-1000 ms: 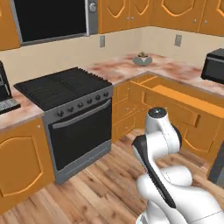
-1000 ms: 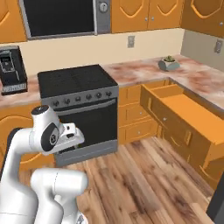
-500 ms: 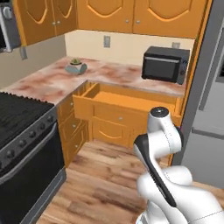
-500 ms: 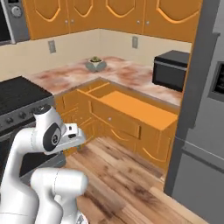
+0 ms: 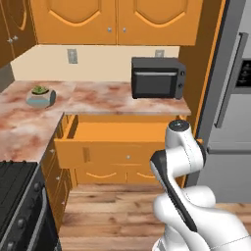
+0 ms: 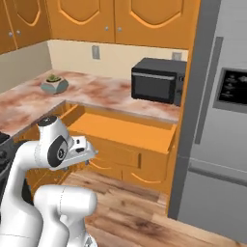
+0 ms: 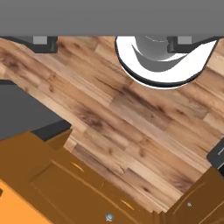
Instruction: Restock the sink supplies by placing the sponge and soap dispenser on the counter and next to the sink. Make sure the soap dispenser is upright.
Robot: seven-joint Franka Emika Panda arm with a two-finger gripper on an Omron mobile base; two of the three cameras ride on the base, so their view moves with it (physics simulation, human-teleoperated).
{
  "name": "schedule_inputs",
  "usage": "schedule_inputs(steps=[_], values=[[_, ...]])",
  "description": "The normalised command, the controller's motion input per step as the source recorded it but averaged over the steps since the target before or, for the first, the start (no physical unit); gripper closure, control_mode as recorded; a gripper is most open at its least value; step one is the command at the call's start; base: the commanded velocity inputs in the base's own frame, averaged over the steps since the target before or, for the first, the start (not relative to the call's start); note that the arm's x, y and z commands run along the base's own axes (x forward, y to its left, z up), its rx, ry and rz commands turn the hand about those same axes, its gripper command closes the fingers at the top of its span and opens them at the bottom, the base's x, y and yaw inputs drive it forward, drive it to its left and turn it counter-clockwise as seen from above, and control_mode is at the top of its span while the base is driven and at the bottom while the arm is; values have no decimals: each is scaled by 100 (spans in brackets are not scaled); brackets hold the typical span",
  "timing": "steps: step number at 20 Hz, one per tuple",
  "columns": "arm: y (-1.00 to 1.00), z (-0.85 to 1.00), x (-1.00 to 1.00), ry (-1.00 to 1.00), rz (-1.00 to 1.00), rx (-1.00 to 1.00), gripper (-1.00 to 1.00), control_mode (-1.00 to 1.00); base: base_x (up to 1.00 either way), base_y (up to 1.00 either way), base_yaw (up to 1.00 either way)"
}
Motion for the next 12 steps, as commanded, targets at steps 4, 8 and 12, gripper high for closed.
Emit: schedule_inputs(steps=[4, 8, 12], values=[[0, 0, 0, 0, 0, 0, -100, 100, 77, 48, -52], [0, 0, 0, 0, 0, 0, -100, 100, 56, 43, -45], [0, 0, 0, 0, 0, 0, -100, 100, 46, 50, -34]])
